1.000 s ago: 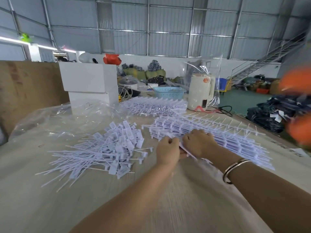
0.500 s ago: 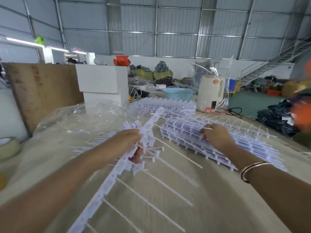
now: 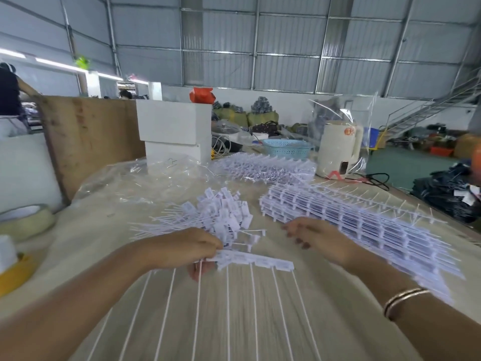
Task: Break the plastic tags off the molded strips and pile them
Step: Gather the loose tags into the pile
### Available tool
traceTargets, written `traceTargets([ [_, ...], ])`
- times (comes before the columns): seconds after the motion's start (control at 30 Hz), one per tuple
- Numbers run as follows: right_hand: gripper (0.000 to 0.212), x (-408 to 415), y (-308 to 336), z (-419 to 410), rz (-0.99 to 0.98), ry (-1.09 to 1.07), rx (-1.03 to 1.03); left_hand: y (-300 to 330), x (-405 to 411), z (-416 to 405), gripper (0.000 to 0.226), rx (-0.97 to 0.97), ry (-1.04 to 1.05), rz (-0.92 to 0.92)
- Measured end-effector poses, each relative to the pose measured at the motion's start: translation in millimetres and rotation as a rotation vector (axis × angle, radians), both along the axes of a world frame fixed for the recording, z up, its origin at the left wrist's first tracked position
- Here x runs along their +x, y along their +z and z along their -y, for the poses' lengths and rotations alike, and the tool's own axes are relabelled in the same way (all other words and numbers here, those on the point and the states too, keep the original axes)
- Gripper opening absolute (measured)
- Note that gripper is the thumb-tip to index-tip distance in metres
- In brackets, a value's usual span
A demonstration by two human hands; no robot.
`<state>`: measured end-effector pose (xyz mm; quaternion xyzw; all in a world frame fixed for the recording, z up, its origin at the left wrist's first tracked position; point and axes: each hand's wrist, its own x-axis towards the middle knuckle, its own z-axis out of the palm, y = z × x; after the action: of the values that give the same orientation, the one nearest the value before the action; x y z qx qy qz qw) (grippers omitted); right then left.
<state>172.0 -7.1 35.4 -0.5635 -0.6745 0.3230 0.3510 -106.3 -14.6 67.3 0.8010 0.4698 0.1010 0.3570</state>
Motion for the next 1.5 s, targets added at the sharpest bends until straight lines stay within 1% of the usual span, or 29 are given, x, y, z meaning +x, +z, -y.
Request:
traceTargets([
  [0.03, 0.020, -9.8, -1.8, 2.6, 0.116, 0.079, 0.006, -0.3, 1.0, 0.8, 0.032, 0.025, -0.020, 0.005],
  [0.07, 0.020, -18.0, -1.6, 5.2, 0.190, 0.135, -0.001, -1.1, 1.1, 0.9, 0.032, 0.045, -0.032, 0.009],
  [0.13, 0.027, -25.2, 1.4, 8.9, 0.219, 0.201, -0.034, -3.1, -2.8, -0.6, 0.031, 0.068, -0.037, 0.025],
  [0.23, 0.037, -28.3, 4.3, 13.7, 0.100, 0.243, -0.052, -6.8, -10.9, -4.3, 0.030, 0.131, -0.037, -0.003],
  [0.3, 0.039, -32.9, 1.7, 15.9, 0.018, 0.264, -0.044, -9.2, -11.5, -6.0, 0.022, 0.231, -0.013, -0.047],
  [0.37, 0.040, -39.6, -4.7, 15.1, -0.052, 0.260, -0.018, -9.6, -2.4, -2.6, 0.011, 0.326, 0.015, -0.040],
  [0.43, 0.038, -46.1, -13.0, 12.5, -0.118, 0.256, 0.012, -11.2, 13.1, 2.8, 0.014, 0.390, -0.011, -0.055],
  [0.53, 0.035, -51.2, -26.1, 10.7, -0.221, 0.221, 0.069, -22.7, 34.2, 7.3, 0.019, 0.463, -0.065, -0.135],
  [0.57, 0.032, -51.7, -29.7, 9.5, -0.254, 0.205, 0.079, -27.0, 37.7, 6.6, 0.017, 0.465, -0.064, -0.122],
  [0.63, 0.023, -50.3, -33.5, 8.0, -0.364, 0.198, 0.058, -33.0, 37.9, 4.0, 0.011, 0.430, -0.040, -0.034],
  [0.67, 0.013, -47.7, -34.1, 7.3, -0.446, 0.219, 0.013, -35.0, 35.5, 2.6, 0.009, 0.413, -0.024, 0.004],
  [0.7, 0.015, -43.5, -34.7, 6.4, -0.511, 0.257, -0.030, -36.6, 32.5, 0.8, 0.008, 0.402, -0.009, 0.032],
  [0.73, 0.030, -37.9, -35.7, 6.4, -0.524, 0.308, -0.058, -38.3, 29.5, -0.7, 0.007, 0.391, 0.004, 0.054],
  [0.77, 0.040, -32.8, -36.7, 7.6, -0.453, 0.358, -0.057, -40.6, 26.8, -1.9, 0.006, 0.386, 0.015, 0.072],
  [0.8, 0.044, -29.8, -38.3, 9.5, -0.331, 0.384, -0.020, -43.5, 24.6, -2.4, 0.005, 0.390, 0.023, 0.071],
  [0.87, 0.045, -30.3, -41.3, 14.0, -0.092, 0.428, 0.095, -49.5, 22.2, -1.9, 0.006, 0.432, 0.036, 0.018],
  [0.93, 0.042, -35.8, -44.1, 14.6, 0.026, 0.427, 0.212, -55.3, 20.3, -0.8, 0.006, 0.464, 0.040, 0.000],
  [1.0, 0.040, -43.2, -46.5, 14.1, 0.127, 0.362, 0.335, -58.4, 18.7, 1.4, 0.005, 0.467, 0.027, 0.038],
  [1.07, 0.031, -47.0, -48.4, 15.8, 0.217, 0.283, 0.450, -59.9, 18.3, 2.8, 0.002, 0.475, -0.002, 0.065],
  [1.1, 0.022, -47.3, -49.8, 16.3, 0.255, 0.259, 0.497, -61.0, 18.4, 2.8, 0.004, 0.487, -0.010, 0.069],
  [1.13, 0.013, -46.9, -51.6, 16.3, 0.283, 0.248, 0.519, -62.0, 18.4, 2.9, 0.005, 0.496, -0.010, 0.072],
  [1.17, 0.009, -46.8, -52.3, 16.4, 0.290, 0.245, 0.524, -63.0, 18.1, 2.2, 0.005, 0.498, -0.002, 0.082],
  [1.23, 0.009, -47.1, -52.4, 16.7, 0.229, 0.268, 0.484, -64.7, 17.7, 0.9, 0.006, 0.486, 0.011, 0.127],
  [1.3, 0.007, -49.0, -50.4, 18.2, 0.092, 0.288, 0.408, -65.0, 17.7, 0.7, 0.015, 0.471, 0.010, 0.171],
  [1.33, 0.009, -50.2, -49.7, 18.6, 0.033, 0.292, 0.377, -64.8, 18.0, 1.2, 0.018, 0.463, 0.009, 0.187],
  [1.4, 0.016, -52.0, -47.4, 19.7, -0.058, 0.299, 0.325, -65.1, 19.1, 1.8, 0.022, 0.471, 0.015, 0.187],
  [1.5, 0.018, -53.1, -43.3, 21.7, -0.193, 0.294, 0.257, -65.5, 22.1, 4.4, 0.022, 0.524, 0.028, 0.160],
])
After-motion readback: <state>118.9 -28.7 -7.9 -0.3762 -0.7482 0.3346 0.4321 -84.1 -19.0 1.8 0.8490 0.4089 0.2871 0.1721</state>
